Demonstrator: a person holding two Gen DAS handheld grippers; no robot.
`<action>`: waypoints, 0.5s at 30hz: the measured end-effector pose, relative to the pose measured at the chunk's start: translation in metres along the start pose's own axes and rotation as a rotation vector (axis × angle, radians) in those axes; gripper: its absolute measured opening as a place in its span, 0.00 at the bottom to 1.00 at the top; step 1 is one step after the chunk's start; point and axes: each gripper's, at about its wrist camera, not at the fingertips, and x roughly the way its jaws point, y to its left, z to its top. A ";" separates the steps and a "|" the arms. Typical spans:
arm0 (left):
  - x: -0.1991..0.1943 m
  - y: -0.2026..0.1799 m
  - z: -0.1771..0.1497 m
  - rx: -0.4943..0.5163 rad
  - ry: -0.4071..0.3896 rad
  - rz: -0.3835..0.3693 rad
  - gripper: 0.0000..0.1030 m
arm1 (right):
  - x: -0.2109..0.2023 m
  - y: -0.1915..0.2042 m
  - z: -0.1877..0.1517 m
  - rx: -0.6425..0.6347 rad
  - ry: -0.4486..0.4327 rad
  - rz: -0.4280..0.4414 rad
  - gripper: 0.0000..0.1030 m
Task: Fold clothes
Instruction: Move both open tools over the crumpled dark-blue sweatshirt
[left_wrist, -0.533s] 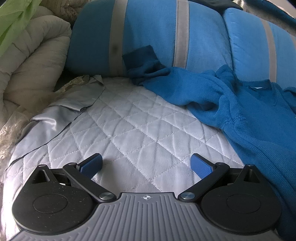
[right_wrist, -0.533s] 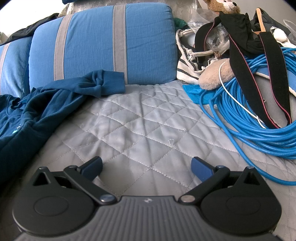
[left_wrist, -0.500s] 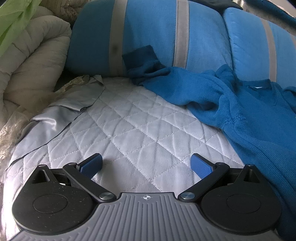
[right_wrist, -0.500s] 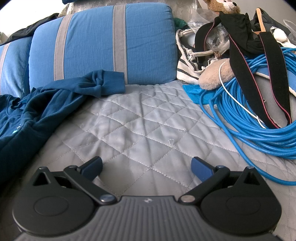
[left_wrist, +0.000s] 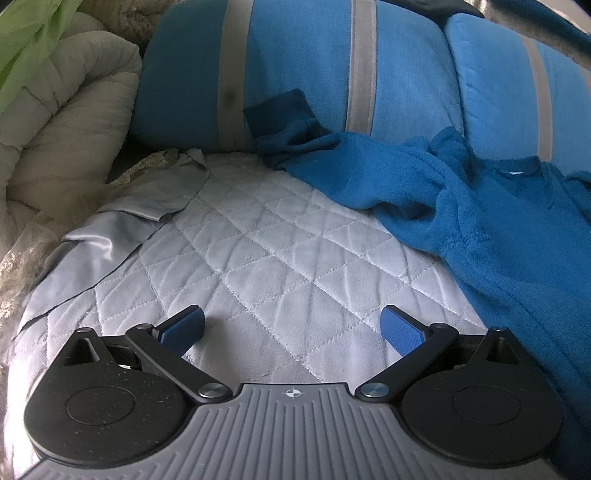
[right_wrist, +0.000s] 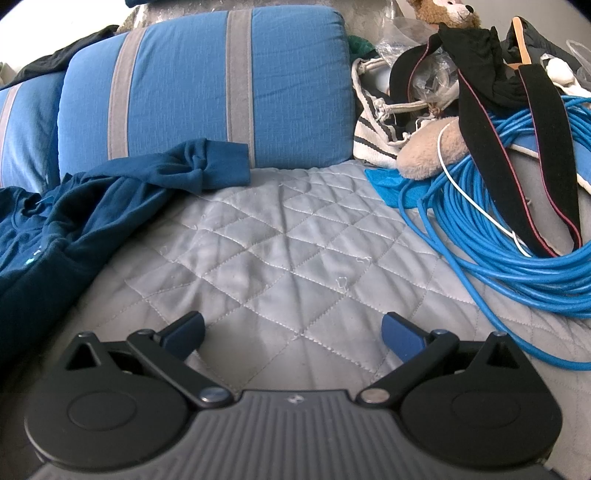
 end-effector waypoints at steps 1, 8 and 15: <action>-0.001 0.001 0.001 0.002 0.010 -0.005 1.00 | -0.002 0.000 0.000 0.004 0.005 0.000 0.99; -0.024 0.004 -0.003 0.001 0.064 0.021 1.00 | -0.017 0.000 0.001 -0.024 0.088 0.017 0.99; -0.048 0.015 -0.013 0.004 0.098 0.044 1.00 | -0.029 -0.001 0.001 -0.052 0.171 0.027 0.99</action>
